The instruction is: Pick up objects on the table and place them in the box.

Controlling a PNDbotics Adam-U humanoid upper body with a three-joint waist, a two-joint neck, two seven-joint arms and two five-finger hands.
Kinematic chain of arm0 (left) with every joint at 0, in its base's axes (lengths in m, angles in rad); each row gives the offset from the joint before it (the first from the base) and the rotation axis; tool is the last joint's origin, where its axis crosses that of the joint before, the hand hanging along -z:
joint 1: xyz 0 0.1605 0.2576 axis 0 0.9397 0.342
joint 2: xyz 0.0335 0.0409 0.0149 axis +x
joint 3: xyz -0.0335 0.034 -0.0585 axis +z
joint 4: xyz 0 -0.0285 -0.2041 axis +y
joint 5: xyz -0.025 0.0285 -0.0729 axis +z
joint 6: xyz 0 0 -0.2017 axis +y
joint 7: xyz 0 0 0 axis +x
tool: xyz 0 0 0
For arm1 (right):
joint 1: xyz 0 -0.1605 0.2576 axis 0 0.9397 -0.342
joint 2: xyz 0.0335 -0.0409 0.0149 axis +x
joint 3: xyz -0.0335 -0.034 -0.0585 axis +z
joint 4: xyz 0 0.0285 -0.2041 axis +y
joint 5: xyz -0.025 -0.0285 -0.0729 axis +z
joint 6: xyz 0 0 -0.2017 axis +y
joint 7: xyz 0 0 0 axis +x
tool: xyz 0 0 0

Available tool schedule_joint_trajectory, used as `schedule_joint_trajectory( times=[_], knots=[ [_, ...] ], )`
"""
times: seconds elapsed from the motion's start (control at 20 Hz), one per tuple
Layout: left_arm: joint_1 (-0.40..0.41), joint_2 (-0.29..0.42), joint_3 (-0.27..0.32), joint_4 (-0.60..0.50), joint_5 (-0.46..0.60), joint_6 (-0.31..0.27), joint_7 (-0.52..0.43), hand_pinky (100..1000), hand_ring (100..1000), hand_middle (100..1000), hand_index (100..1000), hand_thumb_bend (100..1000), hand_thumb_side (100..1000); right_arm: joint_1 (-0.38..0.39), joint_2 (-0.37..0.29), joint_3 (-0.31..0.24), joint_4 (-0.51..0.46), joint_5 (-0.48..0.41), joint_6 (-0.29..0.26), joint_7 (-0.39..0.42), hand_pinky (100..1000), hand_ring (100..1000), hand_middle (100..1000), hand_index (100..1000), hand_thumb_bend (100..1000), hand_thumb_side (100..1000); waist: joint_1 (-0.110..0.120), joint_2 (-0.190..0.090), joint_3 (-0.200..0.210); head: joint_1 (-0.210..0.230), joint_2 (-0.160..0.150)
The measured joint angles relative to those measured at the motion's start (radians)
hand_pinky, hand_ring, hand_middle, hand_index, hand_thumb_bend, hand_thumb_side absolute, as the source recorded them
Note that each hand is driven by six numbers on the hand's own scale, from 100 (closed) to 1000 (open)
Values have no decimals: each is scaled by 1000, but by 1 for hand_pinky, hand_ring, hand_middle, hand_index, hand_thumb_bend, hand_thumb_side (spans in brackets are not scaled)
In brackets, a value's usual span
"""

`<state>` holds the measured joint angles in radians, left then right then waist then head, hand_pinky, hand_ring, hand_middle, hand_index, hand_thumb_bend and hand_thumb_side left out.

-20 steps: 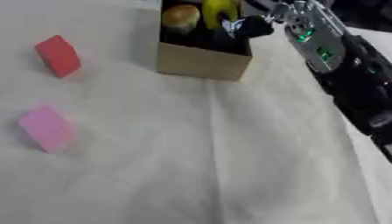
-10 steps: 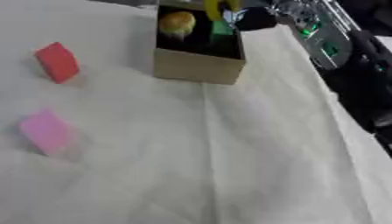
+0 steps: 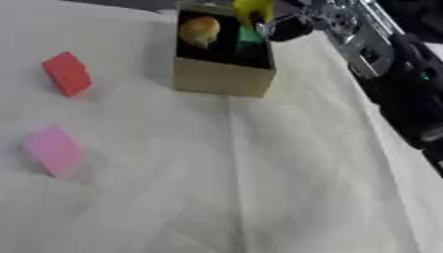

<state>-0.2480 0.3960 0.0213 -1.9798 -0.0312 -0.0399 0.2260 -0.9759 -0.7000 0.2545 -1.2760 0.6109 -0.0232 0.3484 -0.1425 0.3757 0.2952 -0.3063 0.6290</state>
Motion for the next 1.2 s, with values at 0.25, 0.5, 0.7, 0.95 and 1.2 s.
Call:
schedule_joint_trajectory(
  times=[0.25, 0.5, 0.7, 0.95, 1.2],
  knots=[
    [-2, 0, 0, 0, 0, 0, -1, 942, 707, 614, 792, 100, 635, -1, 18, -14, 47, -42, 24, -26, 973, 964, 922, 942, 100, 205, -8, 5, 6, -8, 0],
    [-2, 0, -1, 0, 0, 1, -2, 941, 707, 615, 792, 100, 634, -1, 18, -17, 49, -67, 38, -52, 988, 968, 920, 937, 100, 199, -8, 5, 5, -8, 0],
    [-2, 0, -4, 0, 0, 3, -7, 941, 707, 615, 792, 100, 633, 0, 18, -16, 49, -66, 15, -36, 1000, 1000, 1000, 1000, 100, 1000, -7, 5, 4, -8, 0],
    [-2, 0, -5, 0, 0, 2, -10, 941, 708, 614, 792, 100, 632, 4, 18, -19, 54, -43, -27, -31, 1000, 1000, 1000, 1000, 100, 1000, -6, 4, 4, -8, 0],
    [-2, -1, -5, 0, 0, 3, -13, 941, 708, 614, 792, 100, 629, 9, 24, -20, 68, -49, -54, -15, 1000, 1000, 1000, 1000, 100, 1000, -6, 4, 3, -8, 3]
  ],
)
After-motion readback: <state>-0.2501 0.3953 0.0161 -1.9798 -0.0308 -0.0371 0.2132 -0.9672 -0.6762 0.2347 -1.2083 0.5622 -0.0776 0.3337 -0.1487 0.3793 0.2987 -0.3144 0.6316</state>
